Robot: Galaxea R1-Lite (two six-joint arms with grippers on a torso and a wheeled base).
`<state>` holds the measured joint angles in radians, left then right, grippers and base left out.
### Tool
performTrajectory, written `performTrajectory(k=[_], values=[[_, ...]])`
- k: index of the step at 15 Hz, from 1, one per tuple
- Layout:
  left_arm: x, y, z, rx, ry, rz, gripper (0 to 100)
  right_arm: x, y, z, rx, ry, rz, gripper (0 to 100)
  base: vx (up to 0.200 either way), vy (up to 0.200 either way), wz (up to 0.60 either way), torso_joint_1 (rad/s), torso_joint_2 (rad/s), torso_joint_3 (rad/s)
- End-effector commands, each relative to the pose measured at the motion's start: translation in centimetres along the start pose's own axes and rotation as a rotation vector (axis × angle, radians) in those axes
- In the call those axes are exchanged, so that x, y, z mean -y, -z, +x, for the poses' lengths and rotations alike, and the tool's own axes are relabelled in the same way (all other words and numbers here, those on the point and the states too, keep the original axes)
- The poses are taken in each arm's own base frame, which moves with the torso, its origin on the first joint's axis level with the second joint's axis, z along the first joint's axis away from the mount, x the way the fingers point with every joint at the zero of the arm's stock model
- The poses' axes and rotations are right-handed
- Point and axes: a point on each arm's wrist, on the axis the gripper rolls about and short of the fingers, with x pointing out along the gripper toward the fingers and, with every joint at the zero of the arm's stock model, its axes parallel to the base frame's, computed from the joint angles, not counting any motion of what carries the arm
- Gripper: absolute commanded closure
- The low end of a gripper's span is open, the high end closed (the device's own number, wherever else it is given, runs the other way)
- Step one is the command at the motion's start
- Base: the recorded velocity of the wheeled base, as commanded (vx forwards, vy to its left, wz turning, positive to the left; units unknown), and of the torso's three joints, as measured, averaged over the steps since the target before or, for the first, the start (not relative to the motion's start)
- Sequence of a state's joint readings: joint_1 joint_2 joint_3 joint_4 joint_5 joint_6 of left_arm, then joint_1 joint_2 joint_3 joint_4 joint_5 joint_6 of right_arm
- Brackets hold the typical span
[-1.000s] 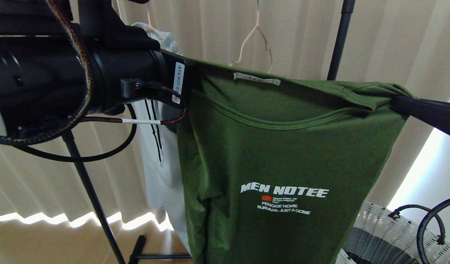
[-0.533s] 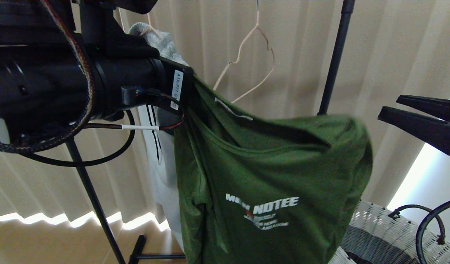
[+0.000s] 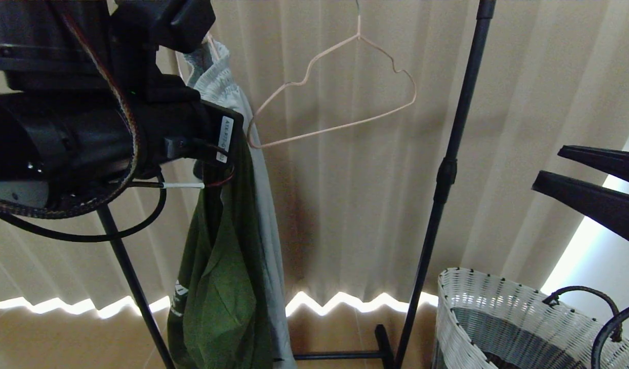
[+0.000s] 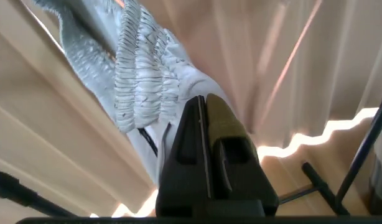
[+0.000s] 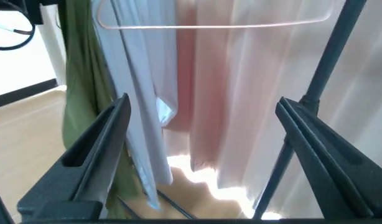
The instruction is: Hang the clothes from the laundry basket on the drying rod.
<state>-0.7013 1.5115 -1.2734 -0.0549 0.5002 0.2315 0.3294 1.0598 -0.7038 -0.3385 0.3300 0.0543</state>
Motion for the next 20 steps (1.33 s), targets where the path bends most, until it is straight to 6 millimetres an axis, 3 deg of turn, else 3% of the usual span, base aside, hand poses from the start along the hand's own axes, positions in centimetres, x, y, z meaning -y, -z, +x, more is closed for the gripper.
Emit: performTrajectory(k=[1, 4, 7, 9, 15, 20], values=[[-0.4, 1.1, -0.9, -0.023, 0.001, 0.013, 100, 0.7, 0.2, 0.0, -0.013, 0.048, -0.011, 0, 0.0, 0.0, 0.0, 0.0, 0.0, 0.0], [-1.4, 3.7, -4.1, -0.087, 0.038, 0.057, 100, 3.1, 1.7, 0.1, -0.099, 0.275, -0.126, 0, 0.0, 0.0, 0.0, 0.0, 0.0, 0.0], [-2.3, 6.7, -6.9, -0.14, 0.052, 0.084, 100, 3.4, 3.2, -0.3, -0.172, 0.408, -0.18, 0, 0.0, 0.0, 0.0, 0.0, 0.0, 0.0], [-2.8, 7.7, -8.0, -0.142, 0.047, 0.082, 100, 3.4, 3.6, -0.3, -0.19, 0.415, -0.22, 0, 0.0, 0.0, 0.0, 0.0, 0.0, 0.0], [-5.2, 8.8, -9.6, -0.177, -0.059, 0.065, 100, 3.3, 4.0, -1.0, -0.198, 0.453, -0.263, 0, 0.0, 0.0, 0.0, 0.0, 0.0, 0.0], [-5.8, 9.1, -10.7, -0.106, -0.07, 0.119, 100, 3.2, 4.4, -2.0, -0.197, 0.479, -0.261, 0, 0.0, 0.0, 0.0, 0.0, 0.0, 0.0]])
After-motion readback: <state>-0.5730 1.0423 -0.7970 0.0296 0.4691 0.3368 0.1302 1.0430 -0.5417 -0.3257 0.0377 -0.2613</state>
